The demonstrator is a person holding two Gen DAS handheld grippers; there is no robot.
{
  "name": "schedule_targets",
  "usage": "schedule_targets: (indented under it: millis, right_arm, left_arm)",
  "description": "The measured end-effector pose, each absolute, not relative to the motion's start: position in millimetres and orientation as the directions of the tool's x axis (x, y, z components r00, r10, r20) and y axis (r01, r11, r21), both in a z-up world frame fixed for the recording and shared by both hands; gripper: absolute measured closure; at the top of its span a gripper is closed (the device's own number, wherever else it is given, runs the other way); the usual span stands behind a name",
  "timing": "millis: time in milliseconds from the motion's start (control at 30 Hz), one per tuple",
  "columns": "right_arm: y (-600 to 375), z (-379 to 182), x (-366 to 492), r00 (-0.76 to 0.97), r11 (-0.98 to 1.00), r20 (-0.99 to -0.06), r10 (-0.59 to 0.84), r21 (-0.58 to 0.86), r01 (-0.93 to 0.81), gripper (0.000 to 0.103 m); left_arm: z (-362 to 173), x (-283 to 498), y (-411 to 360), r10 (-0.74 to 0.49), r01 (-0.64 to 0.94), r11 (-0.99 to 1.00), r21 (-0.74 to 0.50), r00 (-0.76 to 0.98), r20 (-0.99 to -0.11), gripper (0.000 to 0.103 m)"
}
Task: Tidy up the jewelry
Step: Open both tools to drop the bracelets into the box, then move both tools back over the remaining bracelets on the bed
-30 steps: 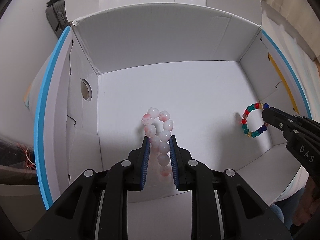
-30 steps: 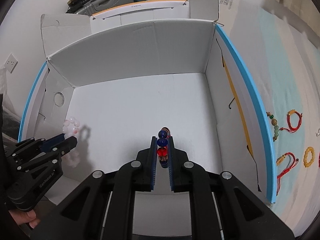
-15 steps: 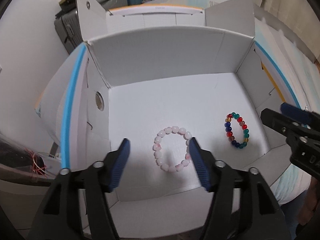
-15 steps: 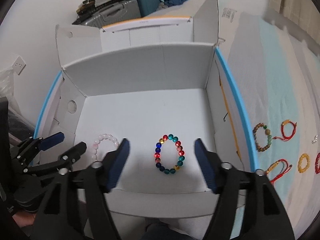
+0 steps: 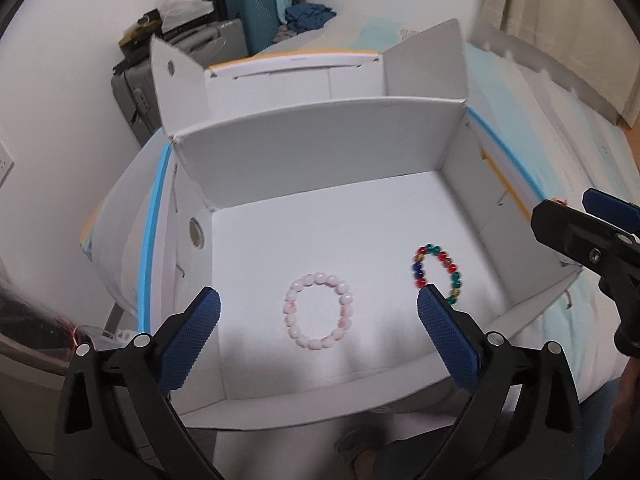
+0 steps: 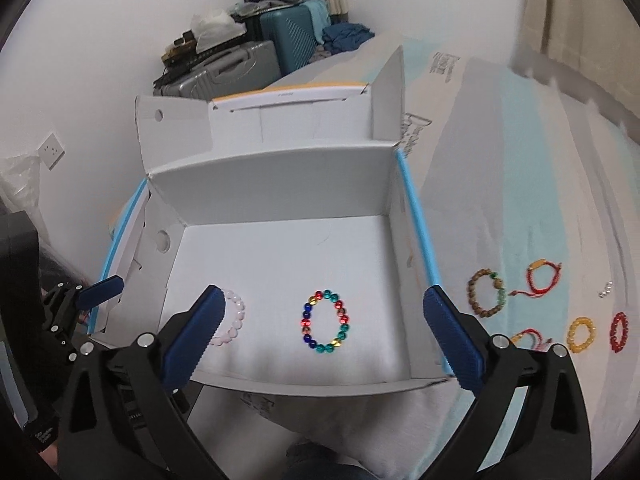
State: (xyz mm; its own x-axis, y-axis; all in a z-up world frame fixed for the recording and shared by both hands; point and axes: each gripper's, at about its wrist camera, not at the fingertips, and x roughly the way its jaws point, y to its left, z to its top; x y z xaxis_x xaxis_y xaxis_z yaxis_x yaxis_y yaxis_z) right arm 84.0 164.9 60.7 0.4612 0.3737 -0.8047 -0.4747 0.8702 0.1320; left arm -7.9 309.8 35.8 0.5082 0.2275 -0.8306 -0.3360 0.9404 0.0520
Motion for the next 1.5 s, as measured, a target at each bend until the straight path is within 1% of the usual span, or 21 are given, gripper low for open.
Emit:
schedule_targets:
  millis: [133, 300, 567, 867, 1133, 1267, 1333, 1500]
  right_arm:
    - [149.9, 70.8, 82.4, 0.491, 0.88, -0.796, 0.354, 0.105, -0.464, 0.008]
    - [117.7, 80.3, 81.7, 0.52, 0.899, -0.783, 0.341, 0.108, -0.425, 0.008]
    - [47.7, 89.4, 85.3, 0.567, 0.937, -0.775, 0.28, 0.093, -0.336, 0.008]
    - [-45.8, 93.1, 85.8, 0.609, 0.976, -0.771, 0.186, 0.073, -0.206, 0.008]
    - [-113.8, 85.2, 91.1, 0.616, 0.991, -0.779, 0.115, 0.049, -0.123, 0.008]
    - [-142.6, 75.1, 98.2, 0.617, 0.996, -0.783, 0.081, 0.034, -0.086, 0.008]
    - [-157.5, 68.0, 102.8, 0.616, 0.997, -0.785, 0.068, 0.03, -0.072, 0.008]
    - [-191.4, 42.6, 115.9, 0.63, 1.0, -0.777, 0.013, 0.0, -0.02, 0.008]
  left_arm:
    - [42.2, -6.0, 291.0, 0.221, -0.303, 0.951, 0.062, 0.524, -0.822, 0.006]
    - [46.2, 0.7, 264.2, 0.196, -0.269, 0.962, 0.053, 0.542, -0.817, 0.006]
    - [54.2, 22.5, 191.3, 0.092, -0.154, 0.988, -0.004, 0.612, -0.785, 0.006]
    - [52.2, 46.8, 110.9, 0.002, -0.026, 1.0, -0.018, 0.634, -0.773, 0.006]
    - [31.7, 66.3, 56.2, -0.055, 0.054, 0.998, -0.028, 0.619, -0.783, 0.006]
    - [15.5, 78.3, 36.2, -0.055, 0.076, 0.997, -0.01, 0.613, -0.788, 0.006]
    - [7.6, 85.4, 30.2, -0.069, 0.081, 0.996, -0.026, 0.607, -0.792, 0.006]
    - [-20.7, 105.4, 16.5, -0.125, 0.049, 0.992, -0.119, 0.6, -0.79, 0.006]
